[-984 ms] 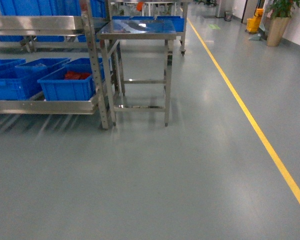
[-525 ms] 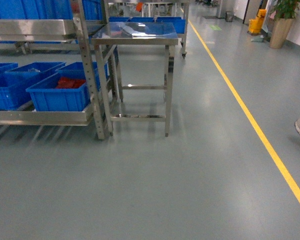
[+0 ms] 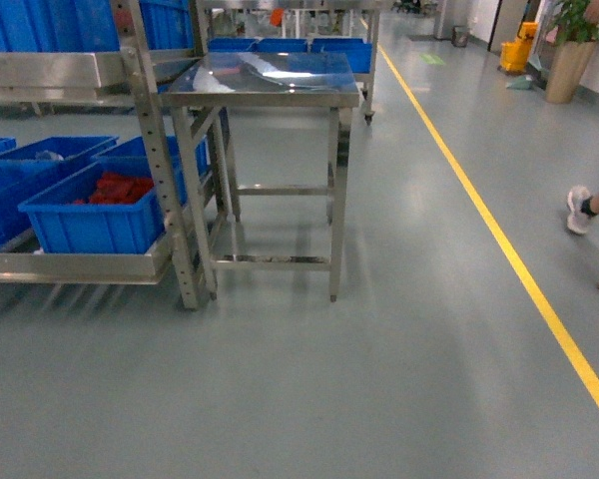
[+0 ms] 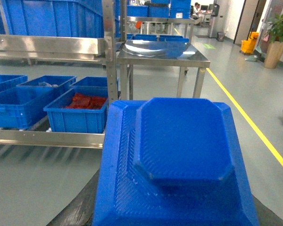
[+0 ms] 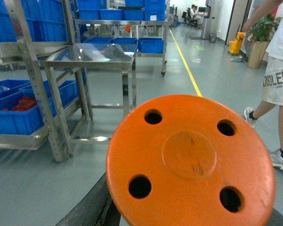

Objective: Sort blue parts and orange caps into right shelf containers

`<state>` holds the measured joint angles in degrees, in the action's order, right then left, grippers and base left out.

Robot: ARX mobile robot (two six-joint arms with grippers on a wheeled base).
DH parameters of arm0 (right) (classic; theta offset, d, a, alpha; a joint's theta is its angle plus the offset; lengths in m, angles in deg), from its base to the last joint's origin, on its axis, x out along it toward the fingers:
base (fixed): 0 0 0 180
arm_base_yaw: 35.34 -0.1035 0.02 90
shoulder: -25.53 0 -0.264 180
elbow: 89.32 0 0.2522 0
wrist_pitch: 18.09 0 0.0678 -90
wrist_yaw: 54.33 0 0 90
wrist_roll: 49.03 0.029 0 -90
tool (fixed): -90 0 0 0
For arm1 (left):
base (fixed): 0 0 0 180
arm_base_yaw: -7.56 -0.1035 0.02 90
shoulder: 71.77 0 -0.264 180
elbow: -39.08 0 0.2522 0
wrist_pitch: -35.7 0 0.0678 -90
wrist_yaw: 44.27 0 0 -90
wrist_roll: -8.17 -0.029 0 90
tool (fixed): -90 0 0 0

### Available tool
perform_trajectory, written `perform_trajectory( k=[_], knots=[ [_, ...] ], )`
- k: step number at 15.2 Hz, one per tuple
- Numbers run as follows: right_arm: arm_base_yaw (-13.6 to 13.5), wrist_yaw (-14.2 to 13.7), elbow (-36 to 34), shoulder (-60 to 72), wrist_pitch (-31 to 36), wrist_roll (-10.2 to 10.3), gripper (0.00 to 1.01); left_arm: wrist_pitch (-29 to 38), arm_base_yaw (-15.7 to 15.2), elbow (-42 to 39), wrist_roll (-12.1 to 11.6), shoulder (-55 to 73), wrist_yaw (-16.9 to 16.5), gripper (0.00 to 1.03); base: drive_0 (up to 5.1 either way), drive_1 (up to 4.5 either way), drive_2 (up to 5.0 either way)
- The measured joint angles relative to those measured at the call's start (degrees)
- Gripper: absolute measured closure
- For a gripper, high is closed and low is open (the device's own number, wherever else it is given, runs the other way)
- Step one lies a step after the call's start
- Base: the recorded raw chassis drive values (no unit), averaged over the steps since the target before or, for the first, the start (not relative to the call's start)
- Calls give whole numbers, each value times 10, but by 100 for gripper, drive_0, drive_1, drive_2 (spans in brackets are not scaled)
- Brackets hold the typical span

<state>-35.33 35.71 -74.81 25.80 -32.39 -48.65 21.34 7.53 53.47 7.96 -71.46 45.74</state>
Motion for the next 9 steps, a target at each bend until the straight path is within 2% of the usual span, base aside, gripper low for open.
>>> perform_trajectory(
  k=[9],
  knots=[
    [0, 0, 0, 0, 1, 0, 57, 2, 0, 0, 0, 0, 0, 61, 7, 437, -424]
  ],
)
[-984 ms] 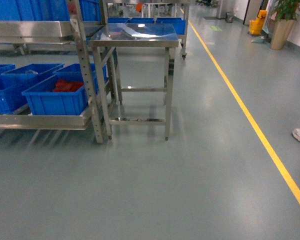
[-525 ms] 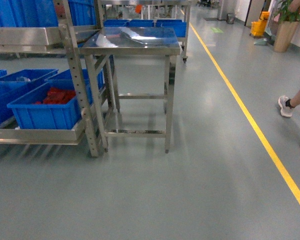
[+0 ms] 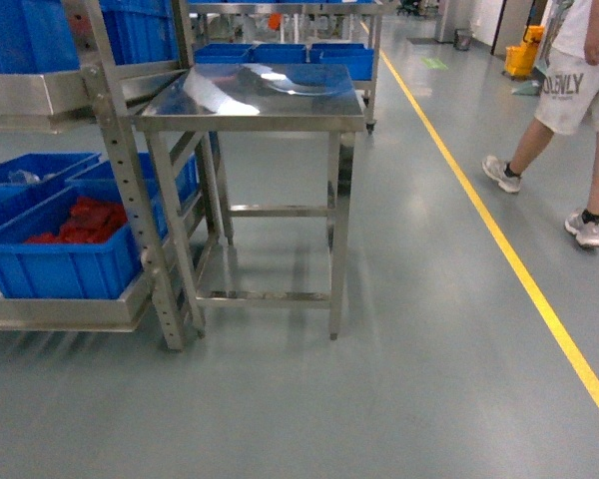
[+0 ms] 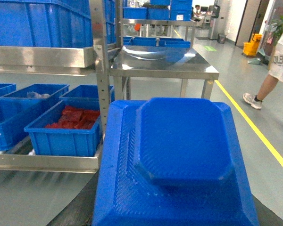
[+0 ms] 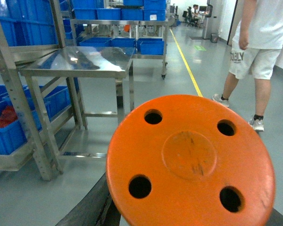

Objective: Sort blue parts and orange caps into right shelf containers

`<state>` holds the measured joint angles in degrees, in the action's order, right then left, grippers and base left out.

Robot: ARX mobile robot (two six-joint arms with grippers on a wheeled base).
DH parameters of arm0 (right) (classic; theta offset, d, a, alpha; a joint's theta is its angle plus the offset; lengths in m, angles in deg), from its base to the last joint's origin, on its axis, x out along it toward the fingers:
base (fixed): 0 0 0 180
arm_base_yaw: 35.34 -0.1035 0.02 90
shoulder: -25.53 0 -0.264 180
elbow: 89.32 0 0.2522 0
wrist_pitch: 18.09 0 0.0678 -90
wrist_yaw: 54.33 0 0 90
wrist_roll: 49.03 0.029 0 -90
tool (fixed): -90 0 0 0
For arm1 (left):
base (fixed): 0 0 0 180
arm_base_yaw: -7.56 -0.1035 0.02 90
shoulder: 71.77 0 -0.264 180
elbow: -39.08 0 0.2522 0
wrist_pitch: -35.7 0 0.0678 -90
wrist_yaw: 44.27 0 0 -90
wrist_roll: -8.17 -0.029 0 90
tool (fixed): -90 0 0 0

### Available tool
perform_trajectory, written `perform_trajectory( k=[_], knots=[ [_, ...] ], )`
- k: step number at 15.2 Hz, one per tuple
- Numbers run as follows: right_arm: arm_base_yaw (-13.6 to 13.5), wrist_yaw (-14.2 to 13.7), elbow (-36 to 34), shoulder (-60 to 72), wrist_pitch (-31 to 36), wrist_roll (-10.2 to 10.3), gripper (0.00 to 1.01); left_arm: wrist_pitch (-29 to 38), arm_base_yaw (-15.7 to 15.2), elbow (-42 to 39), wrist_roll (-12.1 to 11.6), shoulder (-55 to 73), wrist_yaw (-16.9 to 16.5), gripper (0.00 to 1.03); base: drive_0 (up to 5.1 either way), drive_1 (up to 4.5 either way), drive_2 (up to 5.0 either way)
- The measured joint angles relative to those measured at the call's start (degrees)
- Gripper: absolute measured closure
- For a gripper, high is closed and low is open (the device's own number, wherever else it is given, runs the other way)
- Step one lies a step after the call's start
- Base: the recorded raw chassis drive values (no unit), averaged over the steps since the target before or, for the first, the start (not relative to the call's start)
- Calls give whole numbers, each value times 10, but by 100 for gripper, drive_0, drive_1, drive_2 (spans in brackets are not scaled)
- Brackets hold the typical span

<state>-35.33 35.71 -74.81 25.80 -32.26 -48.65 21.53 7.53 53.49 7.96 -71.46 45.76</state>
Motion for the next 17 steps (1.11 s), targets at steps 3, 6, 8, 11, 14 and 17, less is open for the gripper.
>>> perform_trajectory(
  k=[3, 6, 8, 11, 14, 17],
  knots=[
    [0, 0, 0, 0, 1, 0, 57, 3, 0, 0, 0, 0, 0, 61, 8, 438, -422],
    [0, 0, 0, 0, 1, 0, 57, 0, 0, 0, 0, 0, 0, 61, 1, 431, -429],
    [0, 0, 0, 0, 0, 0, 57, 1, 0, 0, 0, 0, 0, 61, -5, 425, -435],
    [0, 0, 0, 0, -2, 0, 57, 0, 0, 0, 0, 0, -1, 61, -5, 425, -435],
    [0, 0, 0, 0, 3, 0, 57, 3, 0, 0, 0, 0, 0, 61, -5, 425, -435],
    [0, -2, 0, 0, -1, 0, 57, 2, 0, 0, 0, 1, -2, 61, -327, 310, 23]
  ],
)
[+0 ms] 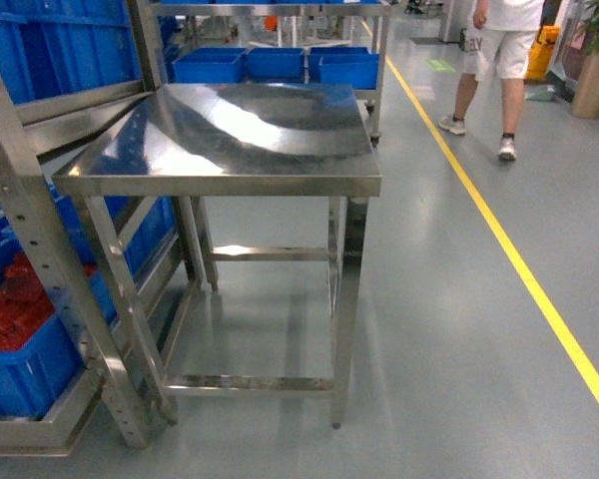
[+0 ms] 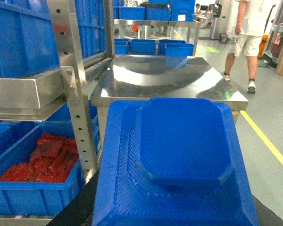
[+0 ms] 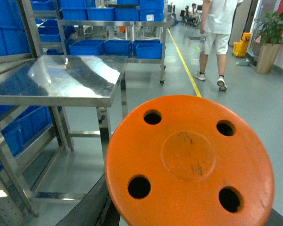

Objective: Sort blue parts and orange caps into right shelf containers

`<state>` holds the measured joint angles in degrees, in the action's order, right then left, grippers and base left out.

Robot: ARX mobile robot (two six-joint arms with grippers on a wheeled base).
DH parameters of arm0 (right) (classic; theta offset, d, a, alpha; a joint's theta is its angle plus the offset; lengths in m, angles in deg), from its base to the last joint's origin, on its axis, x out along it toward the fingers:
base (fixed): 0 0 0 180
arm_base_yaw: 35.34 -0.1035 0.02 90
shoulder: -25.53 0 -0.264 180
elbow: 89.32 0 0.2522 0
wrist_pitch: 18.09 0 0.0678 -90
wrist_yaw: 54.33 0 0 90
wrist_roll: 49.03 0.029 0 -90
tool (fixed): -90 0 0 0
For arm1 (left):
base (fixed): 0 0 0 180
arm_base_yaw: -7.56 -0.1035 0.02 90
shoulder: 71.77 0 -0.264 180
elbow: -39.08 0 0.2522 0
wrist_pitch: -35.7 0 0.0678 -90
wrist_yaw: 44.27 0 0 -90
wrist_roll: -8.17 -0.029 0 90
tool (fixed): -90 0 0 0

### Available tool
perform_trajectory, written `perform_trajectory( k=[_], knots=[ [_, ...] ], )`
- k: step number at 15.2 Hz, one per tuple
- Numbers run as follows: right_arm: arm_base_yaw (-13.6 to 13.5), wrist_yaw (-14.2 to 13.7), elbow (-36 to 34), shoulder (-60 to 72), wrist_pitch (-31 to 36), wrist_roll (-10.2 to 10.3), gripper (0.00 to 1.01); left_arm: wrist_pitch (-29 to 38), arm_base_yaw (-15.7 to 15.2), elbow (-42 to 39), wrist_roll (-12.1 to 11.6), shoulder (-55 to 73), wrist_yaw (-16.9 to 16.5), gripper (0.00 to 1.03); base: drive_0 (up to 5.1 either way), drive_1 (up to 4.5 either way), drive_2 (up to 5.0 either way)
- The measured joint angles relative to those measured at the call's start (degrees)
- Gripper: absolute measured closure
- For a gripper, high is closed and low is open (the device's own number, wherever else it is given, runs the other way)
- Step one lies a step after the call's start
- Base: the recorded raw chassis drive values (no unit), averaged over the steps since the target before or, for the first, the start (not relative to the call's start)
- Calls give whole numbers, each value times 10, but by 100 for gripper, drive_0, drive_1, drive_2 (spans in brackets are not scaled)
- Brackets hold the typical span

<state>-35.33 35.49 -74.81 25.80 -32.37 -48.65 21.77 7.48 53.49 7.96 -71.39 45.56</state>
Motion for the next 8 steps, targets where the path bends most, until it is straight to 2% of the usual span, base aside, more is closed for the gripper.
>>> perform_trajectory(
  k=[8],
  knots=[
    [0, 0, 0, 0, 2, 0, 57, -3, 0, 0, 0, -1, 2, 61, -483, 258, 258]
  ],
)
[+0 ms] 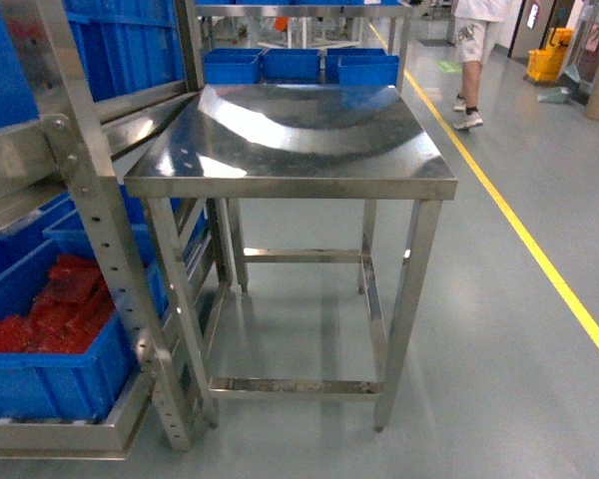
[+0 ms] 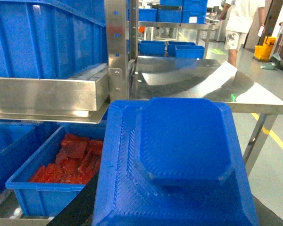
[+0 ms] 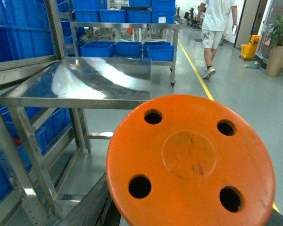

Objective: Sort blue parts and orange caps into right shelf containers

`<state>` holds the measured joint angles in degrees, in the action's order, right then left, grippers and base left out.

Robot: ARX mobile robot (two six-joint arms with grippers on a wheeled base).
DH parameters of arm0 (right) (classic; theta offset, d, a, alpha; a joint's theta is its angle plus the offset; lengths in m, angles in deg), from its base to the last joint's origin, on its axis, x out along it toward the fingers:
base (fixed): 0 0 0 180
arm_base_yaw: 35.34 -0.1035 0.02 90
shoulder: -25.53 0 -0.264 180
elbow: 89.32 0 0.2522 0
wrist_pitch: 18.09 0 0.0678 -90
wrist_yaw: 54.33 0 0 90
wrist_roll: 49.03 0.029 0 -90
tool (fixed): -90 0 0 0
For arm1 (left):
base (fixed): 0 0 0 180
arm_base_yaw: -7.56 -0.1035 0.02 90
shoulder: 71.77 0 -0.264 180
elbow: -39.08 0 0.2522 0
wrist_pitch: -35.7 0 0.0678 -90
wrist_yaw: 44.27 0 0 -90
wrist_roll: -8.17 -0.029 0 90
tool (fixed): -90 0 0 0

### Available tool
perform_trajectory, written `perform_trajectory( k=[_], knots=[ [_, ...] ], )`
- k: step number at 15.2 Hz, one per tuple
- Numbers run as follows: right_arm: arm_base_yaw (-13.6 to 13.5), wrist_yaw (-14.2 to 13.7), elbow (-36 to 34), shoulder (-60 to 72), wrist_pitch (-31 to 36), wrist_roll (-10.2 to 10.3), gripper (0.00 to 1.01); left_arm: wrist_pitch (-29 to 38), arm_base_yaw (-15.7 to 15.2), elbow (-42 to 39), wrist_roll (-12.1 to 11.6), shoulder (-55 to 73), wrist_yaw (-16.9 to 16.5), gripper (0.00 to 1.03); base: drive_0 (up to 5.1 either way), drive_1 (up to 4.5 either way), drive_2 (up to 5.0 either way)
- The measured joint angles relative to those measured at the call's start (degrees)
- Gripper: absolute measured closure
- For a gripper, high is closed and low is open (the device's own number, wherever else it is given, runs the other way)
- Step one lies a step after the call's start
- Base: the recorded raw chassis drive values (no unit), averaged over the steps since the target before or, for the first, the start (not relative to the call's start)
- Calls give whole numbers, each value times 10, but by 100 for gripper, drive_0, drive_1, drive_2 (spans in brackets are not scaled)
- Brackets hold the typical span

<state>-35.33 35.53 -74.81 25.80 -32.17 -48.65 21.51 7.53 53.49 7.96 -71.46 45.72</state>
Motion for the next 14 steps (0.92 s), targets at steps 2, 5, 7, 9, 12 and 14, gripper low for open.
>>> perform_trajectory(
  k=[2, 5, 7, 9, 12, 14],
  knots=[
    [0, 0, 0, 0, -1, 0, 57, 0, 0, 0, 0, 0, 0, 61, -497, 244, 244],
    [0, 0, 0, 0, 0, 0, 57, 0, 0, 0, 0, 0, 0, 61, -501, 240, 240],
    [0, 0, 0, 0, 0, 0, 57, 1, 0, 0, 0, 0, 0, 61, -500, 241, 241],
    [0, 0, 0, 0, 0, 0, 57, 1, 0, 0, 0, 0, 0, 61, -500, 241, 241],
    [0, 0, 0, 0, -1, 0, 57, 0, 0, 0, 0, 0, 0, 61, -501, 240, 240],
    [0, 0, 0, 0, 0, 0, 57, 0, 0, 0, 0, 0, 0, 61, -506, 235, 235]
  ],
)
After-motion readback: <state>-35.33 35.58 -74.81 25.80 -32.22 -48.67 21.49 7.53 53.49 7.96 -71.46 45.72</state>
